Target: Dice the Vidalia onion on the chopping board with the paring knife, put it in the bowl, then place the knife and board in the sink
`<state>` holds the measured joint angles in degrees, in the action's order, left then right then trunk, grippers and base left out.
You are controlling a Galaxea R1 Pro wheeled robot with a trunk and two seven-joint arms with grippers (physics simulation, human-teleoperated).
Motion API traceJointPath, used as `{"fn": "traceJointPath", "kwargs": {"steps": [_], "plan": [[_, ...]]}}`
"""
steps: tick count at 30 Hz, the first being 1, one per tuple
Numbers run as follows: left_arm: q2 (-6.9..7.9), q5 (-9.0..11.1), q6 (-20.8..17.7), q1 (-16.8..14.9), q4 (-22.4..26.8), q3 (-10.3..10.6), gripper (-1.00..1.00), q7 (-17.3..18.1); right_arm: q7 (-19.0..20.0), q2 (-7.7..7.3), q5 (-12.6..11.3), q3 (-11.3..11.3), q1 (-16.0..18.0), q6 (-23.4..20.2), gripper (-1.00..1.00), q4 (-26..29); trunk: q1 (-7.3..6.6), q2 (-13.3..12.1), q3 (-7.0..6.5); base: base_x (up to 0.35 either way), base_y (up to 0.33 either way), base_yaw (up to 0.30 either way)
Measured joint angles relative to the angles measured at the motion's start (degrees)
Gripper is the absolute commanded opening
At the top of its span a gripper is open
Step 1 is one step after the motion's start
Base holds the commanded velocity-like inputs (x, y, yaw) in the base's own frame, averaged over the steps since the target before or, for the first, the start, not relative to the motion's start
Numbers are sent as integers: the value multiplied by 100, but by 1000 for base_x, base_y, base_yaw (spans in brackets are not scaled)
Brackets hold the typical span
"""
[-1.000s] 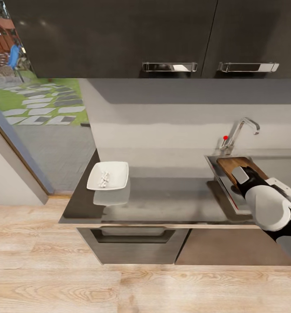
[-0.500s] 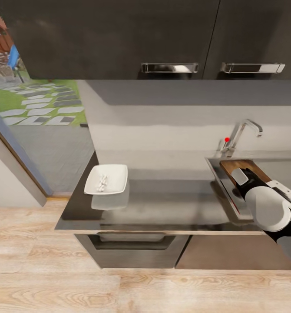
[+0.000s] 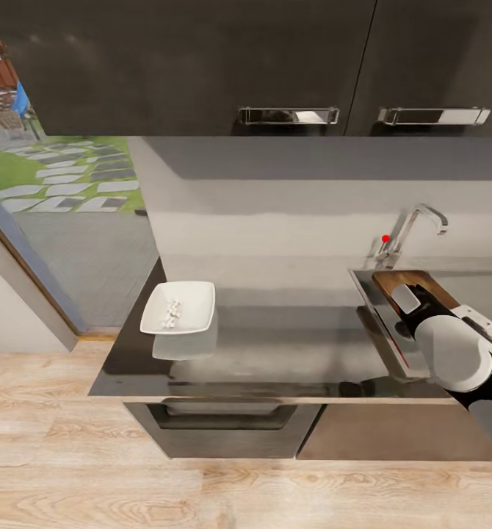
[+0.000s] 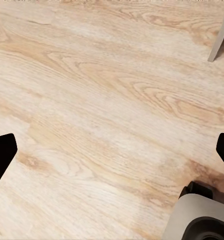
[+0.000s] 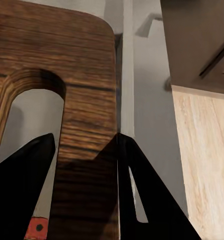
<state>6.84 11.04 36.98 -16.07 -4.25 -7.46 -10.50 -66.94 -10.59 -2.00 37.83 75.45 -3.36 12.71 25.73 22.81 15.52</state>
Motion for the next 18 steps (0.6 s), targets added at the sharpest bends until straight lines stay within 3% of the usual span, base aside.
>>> {"fn": "traceJointPath", "kwargs": {"steps": [6, 18], "plan": [[0, 32, 0, 0, 0, 5, 100, 1, 7, -2, -2, 5, -17, 15, -100, -100, 1, 0, 0, 192, 0, 0], [0, 36, 0, 0, 0, 6, 100, 1, 13, -69, 1, 8, -134, 108, -100, -119, 2, -1, 0, 12, 0, 0]]}}
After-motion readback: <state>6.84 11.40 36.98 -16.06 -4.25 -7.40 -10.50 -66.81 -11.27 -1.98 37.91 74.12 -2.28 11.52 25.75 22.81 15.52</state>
